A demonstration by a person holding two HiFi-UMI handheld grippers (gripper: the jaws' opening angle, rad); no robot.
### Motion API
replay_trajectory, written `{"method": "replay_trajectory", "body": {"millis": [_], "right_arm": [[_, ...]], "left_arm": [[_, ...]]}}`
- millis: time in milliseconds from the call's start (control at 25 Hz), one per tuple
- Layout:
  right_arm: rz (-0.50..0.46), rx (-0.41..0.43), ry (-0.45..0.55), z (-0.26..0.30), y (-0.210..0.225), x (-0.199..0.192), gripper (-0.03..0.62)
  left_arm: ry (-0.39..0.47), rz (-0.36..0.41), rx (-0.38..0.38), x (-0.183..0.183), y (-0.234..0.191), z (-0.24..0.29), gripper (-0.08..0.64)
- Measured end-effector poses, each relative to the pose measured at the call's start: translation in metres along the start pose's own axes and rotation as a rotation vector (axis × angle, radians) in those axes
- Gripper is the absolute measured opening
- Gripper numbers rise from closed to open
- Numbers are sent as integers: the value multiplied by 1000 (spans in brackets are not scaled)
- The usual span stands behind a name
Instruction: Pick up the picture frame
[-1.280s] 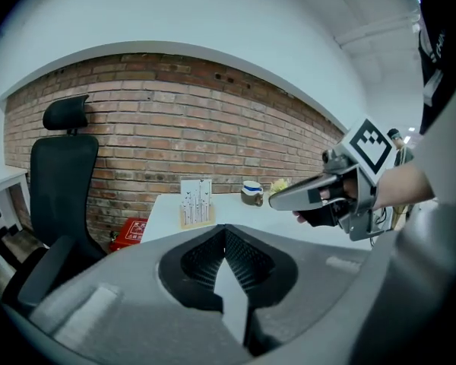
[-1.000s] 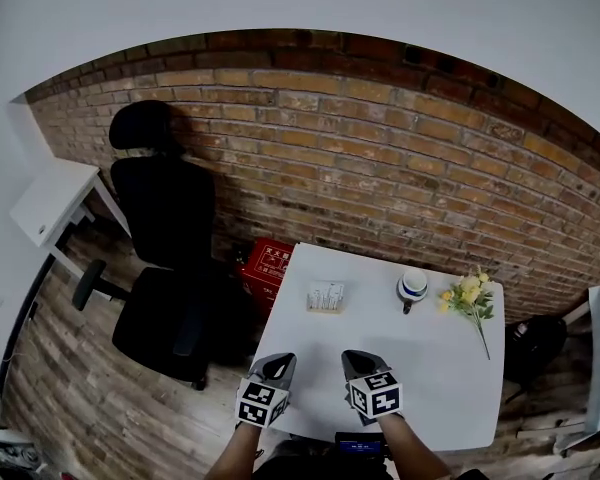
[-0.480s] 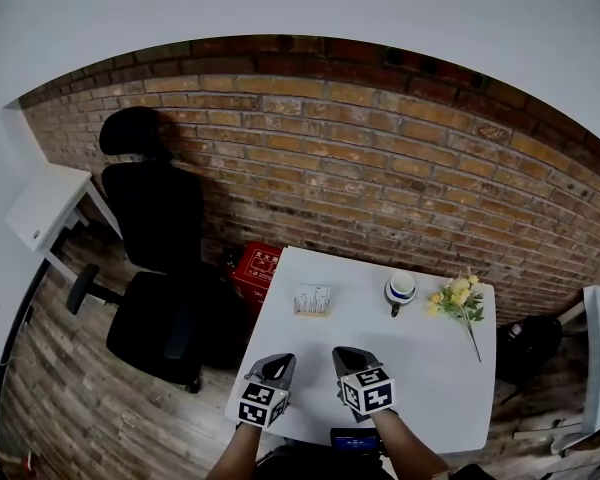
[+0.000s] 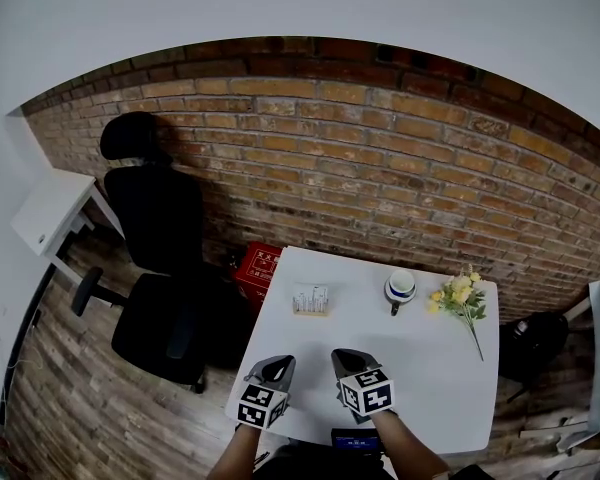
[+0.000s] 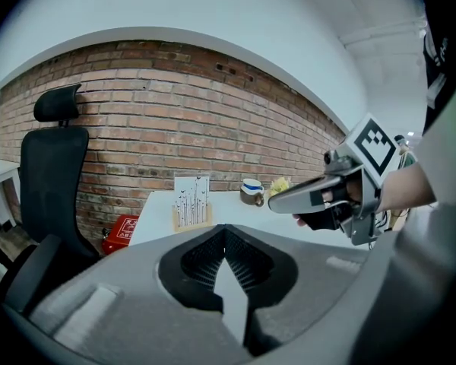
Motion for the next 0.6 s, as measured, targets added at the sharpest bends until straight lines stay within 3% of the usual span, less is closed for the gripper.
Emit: {"method": "replay_trajectory", "body": {"millis": [240,520,600], "right_arm": [[-11,28,-22,9,18,-5,8],[-61,4,-15,52,37,9,9],[-58,-13,-18,69,45,15,28]], "left_arm": [[-33,38,2,1,-3,9,12],[-64,86,8,15,-38,47,14],[-80,103,-5,17,-51,66,44]]}}
Point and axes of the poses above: the fingertips, and each gripper's own axes: z forward along the fingers, y to its right, x out of its top, the point moved 2 cm from there along -z, backward along the fingers, and after that the axes turned 2 degrees about -x, right-handed, at the moved point
